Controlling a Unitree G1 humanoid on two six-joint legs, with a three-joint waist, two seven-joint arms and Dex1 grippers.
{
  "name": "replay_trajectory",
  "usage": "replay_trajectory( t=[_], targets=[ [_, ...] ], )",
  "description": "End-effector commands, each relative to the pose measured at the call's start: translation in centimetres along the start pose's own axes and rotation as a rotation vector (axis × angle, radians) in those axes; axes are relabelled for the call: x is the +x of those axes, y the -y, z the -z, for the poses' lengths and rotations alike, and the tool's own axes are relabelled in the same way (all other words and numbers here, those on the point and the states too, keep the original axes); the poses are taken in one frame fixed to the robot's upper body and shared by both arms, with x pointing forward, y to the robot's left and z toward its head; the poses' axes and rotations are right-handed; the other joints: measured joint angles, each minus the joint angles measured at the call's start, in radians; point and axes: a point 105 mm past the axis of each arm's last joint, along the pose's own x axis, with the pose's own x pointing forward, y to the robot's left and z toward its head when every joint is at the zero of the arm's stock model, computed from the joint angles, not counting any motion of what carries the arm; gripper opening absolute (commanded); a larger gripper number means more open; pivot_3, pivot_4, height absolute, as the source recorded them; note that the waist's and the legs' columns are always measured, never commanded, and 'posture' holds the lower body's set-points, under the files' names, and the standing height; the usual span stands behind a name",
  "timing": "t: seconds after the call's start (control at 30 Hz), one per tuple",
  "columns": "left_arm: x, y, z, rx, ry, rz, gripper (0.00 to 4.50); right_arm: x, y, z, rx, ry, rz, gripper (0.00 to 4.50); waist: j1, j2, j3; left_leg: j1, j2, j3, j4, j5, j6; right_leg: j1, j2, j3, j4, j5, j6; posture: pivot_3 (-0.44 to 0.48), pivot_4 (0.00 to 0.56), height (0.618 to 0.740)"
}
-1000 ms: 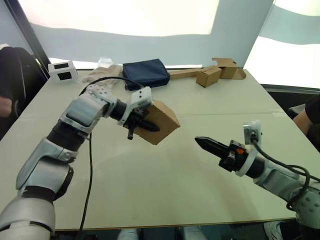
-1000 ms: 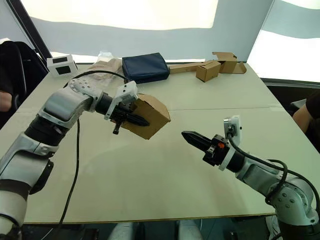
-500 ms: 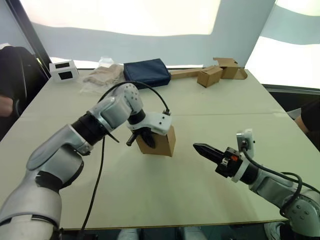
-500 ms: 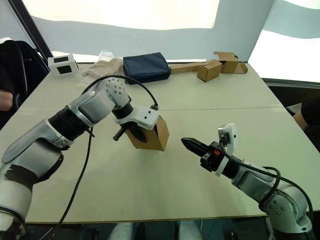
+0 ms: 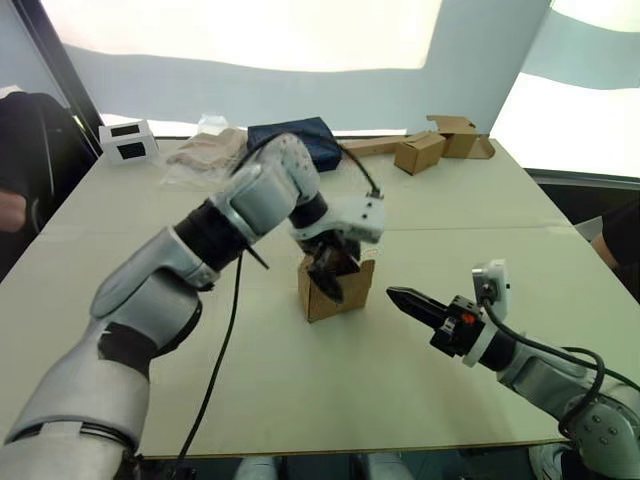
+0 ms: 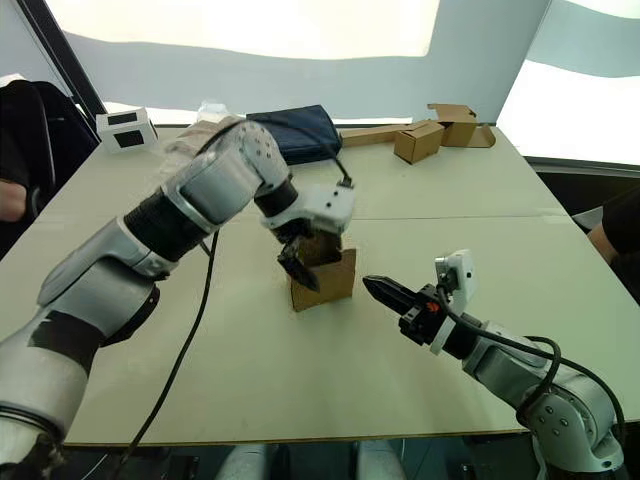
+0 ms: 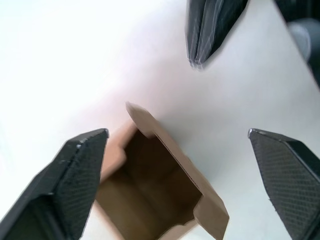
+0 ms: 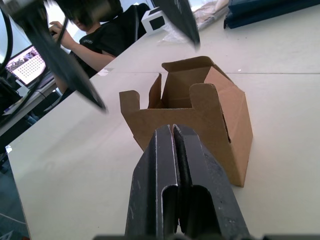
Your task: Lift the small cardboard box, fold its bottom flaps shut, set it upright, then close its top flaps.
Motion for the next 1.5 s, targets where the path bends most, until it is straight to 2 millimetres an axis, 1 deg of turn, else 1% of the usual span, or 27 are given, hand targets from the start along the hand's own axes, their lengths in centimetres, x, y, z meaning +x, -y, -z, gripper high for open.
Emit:
replay_trajectory(
  t=[0.03, 0.1, 0.13, 0.17, 0.23, 0.27, 0.33, 0.37, 0.43, 0.47, 0.5, 0.57, 0.6, 0.63, 0.67, 0.7, 0.73, 0.8, 0.9, 1.07, 1.17, 1.23, 1.33, 1.5],
  targets=[
    [-3.2, -0.6, 0.3, -0.042, 0.102, -0.091, 4.49, 0.0, 1.4, -1.9, -0.083, 0.056, 0.056, 0.00, -0.003, 0.002, 0.000, 0.001, 0.000, 0.000, 0.000, 0.000, 0.000, 0.000, 0.000, 0.000, 0.000, 0.000, 0.000, 0.000, 0.150, 0.740],
    [-4.1, -0.5, 0.9, -0.078, 0.180, -0.119, 4.49, 0.4, 3.5, -2.0, -0.135, 0.052, 0.156, 0.00, -0.002, 0.002, 0.000, 0.002, 0.001, -0.001, -0.001, 0.000, 0.000, 0.000, 0.002, 0.000, 0.002, 0.000, 0.000, 0.000, 0.150, 0.740],
    [-4.3, -0.4, 1.5, -0.081, 0.207, -0.146, 4.49, 0.7, 4.6, -2.0, -0.151, 0.045, 0.200, 0.00, -0.002, 0.002, 0.000, 0.002, 0.001, -0.001, -0.001, 0.000, 0.000, 0.000, 0.002, 0.000, 0.003, 0.000, 0.000, 0.000, 0.150, 0.740],
    [-4.5, -0.4, 2.3, -0.122, 0.235, -0.169, 4.49, 0.9, 5.4, -2.0, -0.159, 0.041, 0.222, 0.00, -0.002, 0.003, 0.000, 0.002, 0.001, -0.001, -0.001, 0.000, 0.000, 0.000, 0.002, 0.000, 0.003, 0.000, 0.000, 0.000, 0.150, 0.740],
    [-4.4, -0.4, 4.2, -0.226, 0.289, -0.234, 3.96, 1.6, 6.1, -1.9, -0.164, 0.032, 0.221, 0.00, -0.001, 0.003, 0.000, 0.002, 0.001, -0.001, 0.000, 0.000, 0.000, 0.000, 0.002, 0.000, 0.004, 0.000, 0.000, 0.000, 0.150, 0.740],
    [-4.3, -0.4, 5.2, -0.261, 0.308, -0.269, 3.86, 1.9, 6.2, -1.8, -0.169, 0.023, 0.214, 0.00, -0.001, 0.003, 0.000, 0.002, 0.001, -0.001, 0.000, 0.000, 0.000, 0.000, 0.002, 0.000, 0.004, 0.000, 0.001, 0.000, 0.150, 0.740],
    [-4.3, -0.6, 6.6, -0.319, 0.359, -0.346, 2.95, 2.4, 7.0, -1.4, -0.196, -0.012, 0.230, 0.00, 0.001, 0.003, 0.000, 0.002, 0.001, -0.001, 0.000, 0.000, 0.000, -0.001, 0.002, 0.000, 0.004, 0.002, 0.003, 0.000, 0.150, 0.740],
    [-4.3, -0.6, 7.0, -0.338, 0.372, -0.366, 2.62, 2.5, 7.3, -1.3, -0.206, -0.021, 0.238, 0.00, 0.003, 0.002, 0.000, 0.001, 0.001, 0.000, 0.000, 0.000, 0.000, -0.001, 0.001, 0.000, 0.004, 0.002, 0.004, 0.000, 0.150, 0.740],
    [-4.2, -0.5, 7.6, -0.341, 0.381, -0.405, 1.73, 2.6, 7.5, -1.2, -0.206, -0.028, 0.235, 0.00, 0.007, 0.002, 0.001, 0.000, 0.000, -0.001, 0.000, 0.000, 0.000, -0.001, 0.000, 0.000, 0.004, 0.002, 0.004, 0.000, 0.150, 0.740],
    [-4.1, -0.7, 8.4, -0.375, 0.394, -0.449, 1.41, 2.8, 7.6, -1.0, -0.206, -0.035, 0.233, 0.00, 0.009, 0.002, 0.001, 0.000, 0.000, -0.001, 0.000, 0.000, 0.000, -0.001, 0.000, -0.001, 0.004, 0.002, 0.005, 0.000, 0.150, 0.740],
    [-4.1, -0.8, 9.0, -0.403, 0.403, -0.481, 0.89, 2.9, 7.7, -1.0, -0.207, -0.039, 0.232, 0.00, 0.008, 0.002, 0.001, -0.001, 0.000, -0.001, 0.000, 0.000, 0.000, -0.001, -0.001, -0.001, 0.004, 0.002, 0.005, 0.000, 0.150, 0.740],
    [-3.7, -0.4, 11.1, -0.490, 0.423, -0.543, 0.14, 3.6, 8.1, -0.4, -0.206, -0.065, 0.236, 0.00, 0.005, 0.002, 0.000, -0.001, 0.000, 0.000, 0.000, 0.000, 0.000, -0.001, -0.001, 0.000, 0.003, 0.002, 0.005, 0.000, 0.150, 0.740],
    [-3.5, -0.1, 11.7, -0.524, 0.429, -0.559, 0.05, 3.8, 8.1, -0.2, -0.208, -0.076, 0.235, 0.00, 0.003, 0.002, 0.000, 0.000, 0.000, 0.000, 0.000, 0.000, 0.000, -0.001, -0.002, 0.000, 0.003, 0.002, 0.005, 0.000, 0.150, 0.740],
    [-2.7, 0.5, 13.8, -0.572, 0.399, -0.588, 0.05, 4.5, 8.1, 0.4, -0.211, -0.099, 0.228, 0.00, 0.000, 0.002, 0.000, 0.000, 0.000, 0.001, 0.000, 0.000, 0.000, -0.001, -0.002, 0.000, 0.003, 0.002, 0.005, 0.000, 0.150, 0.740],
    [-1.9, 1.2, 15.4, -0.607, 0.370, -0.602, 0.05, 5.1, 8.1, 1.0, -0.207, -0.117, 0.217, 0.00, -0.004, 0.003, 0.000, 0.001, 0.000, 0.001, 0.000, 0.000, 0.000, -0.001, -0.001, 0.000, 0.004, 0.002, 0.005, 0.000, 0.150, 0.740],
    [-1.4, 1.8, 16.4, -0.623, 0.349, -0.610, 0.05, 5.5, 8.0, 1.3, -0.204, -0.127, 0.210, 0.00, -0.006, 0.003, 0.000, 0.002, 0.000, 0.001, 0.000, 0.000, 0.000, 0.000, -0.001, 0.001, 0.006, 0.002, 0.005, 0.000, 0.150, 0.740],
    [-0.8, 2.3, 17.0, -0.637, 0.337, -0.605, 0.05, 5.8, 7.9, 1.6, -0.195, -0.132, 0.198, 0.00, -0.007, 0.003, 0.000, 0.003, 0.001, 0.001, 0.000, 0.000, 0.000, 0.000, 0.000, 0.001, 0.007, 0.002, 0.005, 0.000, 0.150, 0.740],
    [0.4, 3.4, 17.6, -0.653, 0.330, -0.573, 0.05, 6.3, 7.8, 2.0, -0.192, -0.145, 0.184, 0.00, -0.002, 0.001, 0.001, 0.003, 0.001, 0.001, 0.000, 0.000, 0.000, -0.003, 0.000, 0.000, 0.014, 0.002, 0.004, 0.000, 0.150, 0.740],
    [1.7, 4.4, 18.3, -0.675, 0.314, -0.558, 0.05, 6.6, 7.7, 2.8, -0.190, -0.171, 0.165, 0.00, 0.010, 0.001, 0.001, 0.002, 0.000, 0.000, 0.000, 0.003, -0.005, -0.005, 0.000, -0.002, 0.017, 0.002, 0.004, 0.000, 0.150, 0.740],
    [3.7, 5.5, 17.8, -0.717, 0.355, -0.501, 0.05, 6.9, 7.1, 3.7, -0.192, -0.203, 0.115, 0.00, 0.005, 0.001, 0.001, 0.003, 0.000, 0.000, 0.001, 0.003, -0.006, -0.002, -0.002, 0.000, 0.015, 0.002, 0.004, 0.000, 0.150, 0.740],
    [5.3, 6.1, 17.2, -0.726, 0.366, -0.439, 0.05, 6.8, 5.9, 4.2, -0.217, -0.235, 0.051, 0.00, 0.003, 0.001, 0.001, 0.003, 0.000, 0.000, 0.001, 0.003, -0.006, -0.002, -0.001, 0.000, 0.015, 0.002, 0.004, 0.000, 0.150, 0.740],
    [6.1, 6.4, 17.1, -0.722, 0.359, -0.408, 0.05, 6.7, 5.5, 4.6, -0.223, -0.254, 0.040, 0.00, 0.003, 0.001, 0.001, 0.003, 0.000, 0.000, 0.001, 0.003, -0.006, -0.002, -0.001, -0.001, 0.016, 0.002, 0.004, 0.000, 0.150, 0.740],
    [6.5, 6.6, 16.9, -0.706, 0.353, -0.379, 0.05, 6.5, 5.1, 4.9, -0.221, -0.267, 0.032, 0.00, 0.003, 0.001, 0.000, 0.003, 0.000, 0.000, 0.001, 0.003, -0.006, -0.002, 0.000, -0.001, 0.017, 0.002, 0.004, 0.000, 0.150, 0.740],
    [6.7, 6.8, 17.2, -0.706, 0.339, -0.362, 0.05, 5.8, 3.9, 5.6, -0.213, -0.308, -0.009, 0.00, 0.003, 0.001, 0.000, 0.003, 0.000, -0.001, 0.001, 0.003, -0.006, -0.002, 0.000, -0.001, 0.016, 0.002, 0.004, 0.000, 0.150, 0.740]
  ],
)
